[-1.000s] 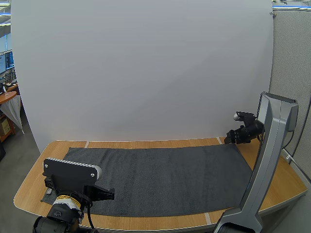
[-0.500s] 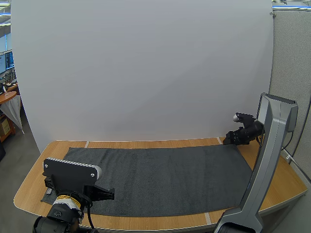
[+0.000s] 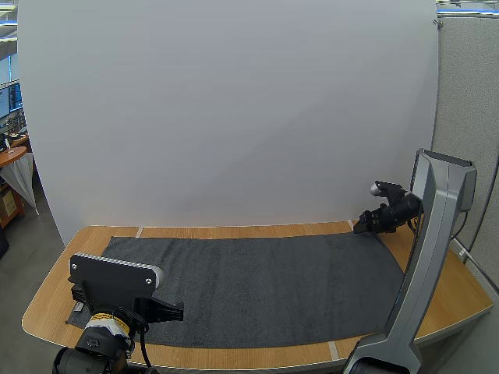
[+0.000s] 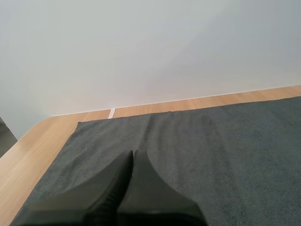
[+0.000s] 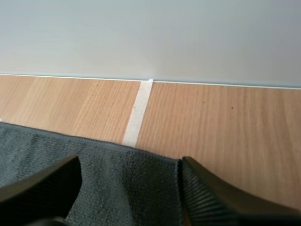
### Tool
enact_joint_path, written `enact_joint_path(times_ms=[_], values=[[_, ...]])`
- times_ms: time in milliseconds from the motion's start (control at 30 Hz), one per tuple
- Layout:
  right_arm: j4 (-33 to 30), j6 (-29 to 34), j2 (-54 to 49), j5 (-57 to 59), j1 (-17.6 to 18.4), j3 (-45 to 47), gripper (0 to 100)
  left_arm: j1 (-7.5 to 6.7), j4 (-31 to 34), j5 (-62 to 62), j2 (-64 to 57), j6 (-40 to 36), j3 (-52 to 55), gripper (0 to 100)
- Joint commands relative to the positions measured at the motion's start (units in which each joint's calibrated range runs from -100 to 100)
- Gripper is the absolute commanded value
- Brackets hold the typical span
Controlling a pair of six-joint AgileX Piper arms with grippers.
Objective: Fold the towel
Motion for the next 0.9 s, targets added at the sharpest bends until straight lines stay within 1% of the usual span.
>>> enact_joint_path(times_ms=[0, 67, 100, 200, 233, 567, 867], values=[[-0.56, 0.28, 0.25, -2.85, 0.08, -0.22, 71, 0.06, -0.20, -1.35, -0.27, 0.11, 0.00, 1], [-0.67, 1.34, 0.25, -5.12, 0.00, -0.22, 44, 0.06, -0.20, -1.35, -0.27, 0.11, 0.00, 1], [-0.67, 2.09, 0.25, -6.22, -0.11, -0.22, 32, 0.06, -0.20, -1.35, -0.27, 0.11, 0.00, 1], [-0.60, 2.61, 0.25, -7.71, -0.17, -0.22, 5, 0.06, -0.20, -1.35, -0.27, 0.11, 0.00, 1], [-0.60, 2.61, 0.25, -7.71, -0.17, -0.22, 0, 0.06, -0.20, -1.35, -0.27, 0.11, 0.00, 1], [-0.60, 2.61, 0.25, -7.71, -0.17, -0.22, 0, 0.06, -0.20, -1.35, -0.27, 0.11, 0.00, 1], [-0.13, 2.61, -2.06, -7.53, -0.17, -0.22, 0, 0.06, -0.20, -1.35, -0.27, 0.11, 0.00, 1]])
